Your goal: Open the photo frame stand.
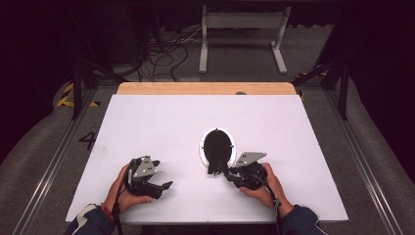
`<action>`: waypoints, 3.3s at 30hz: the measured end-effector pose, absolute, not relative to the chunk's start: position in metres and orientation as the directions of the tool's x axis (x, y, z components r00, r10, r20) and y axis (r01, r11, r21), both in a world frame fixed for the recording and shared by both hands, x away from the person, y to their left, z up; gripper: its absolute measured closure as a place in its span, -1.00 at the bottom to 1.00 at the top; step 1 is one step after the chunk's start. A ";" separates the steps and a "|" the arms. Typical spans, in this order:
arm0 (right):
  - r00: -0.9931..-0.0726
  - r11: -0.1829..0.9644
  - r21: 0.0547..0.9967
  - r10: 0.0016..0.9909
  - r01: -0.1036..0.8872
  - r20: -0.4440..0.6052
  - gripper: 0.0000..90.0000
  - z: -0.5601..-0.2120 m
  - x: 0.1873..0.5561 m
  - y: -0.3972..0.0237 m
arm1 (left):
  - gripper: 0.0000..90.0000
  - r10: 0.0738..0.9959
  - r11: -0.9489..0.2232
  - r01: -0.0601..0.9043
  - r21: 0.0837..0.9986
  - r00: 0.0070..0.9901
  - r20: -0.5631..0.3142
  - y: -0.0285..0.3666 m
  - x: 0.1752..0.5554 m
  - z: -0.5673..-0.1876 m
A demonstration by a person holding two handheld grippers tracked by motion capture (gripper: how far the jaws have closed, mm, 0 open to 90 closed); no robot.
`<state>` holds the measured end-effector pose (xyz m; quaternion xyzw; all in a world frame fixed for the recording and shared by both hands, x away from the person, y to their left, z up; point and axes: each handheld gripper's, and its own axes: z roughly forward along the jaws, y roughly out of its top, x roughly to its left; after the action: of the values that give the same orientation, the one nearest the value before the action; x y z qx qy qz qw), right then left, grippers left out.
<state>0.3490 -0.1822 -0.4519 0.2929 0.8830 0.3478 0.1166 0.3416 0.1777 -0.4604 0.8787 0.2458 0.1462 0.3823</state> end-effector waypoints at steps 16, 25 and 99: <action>-0.790 0.506 0.715 0.604 0.481 0.104 0.42 -0.451 0.354 -0.186 | -0.64 0.543 -0.588 0.319 0.743 0.837 0.070 0.177 0.342 -0.461; -0.774 0.453 0.711 0.599 0.538 0.205 0.20 -0.454 0.361 -0.188 | -0.64 0.542 -0.592 0.325 0.737 0.838 0.066 0.176 0.342 -0.462; -0.622 0.138 0.660 0.518 0.738 0.587 0.36 -0.462 0.401 -0.198 | -0.61 0.510 -0.411 0.479 0.776 0.826 -0.240 0.104 0.436 -0.466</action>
<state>0.4013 -0.1978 -0.4625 0.4205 0.7464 0.5040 -0.1093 0.4358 0.1045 -0.4656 0.8398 0.2943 0.0169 0.4559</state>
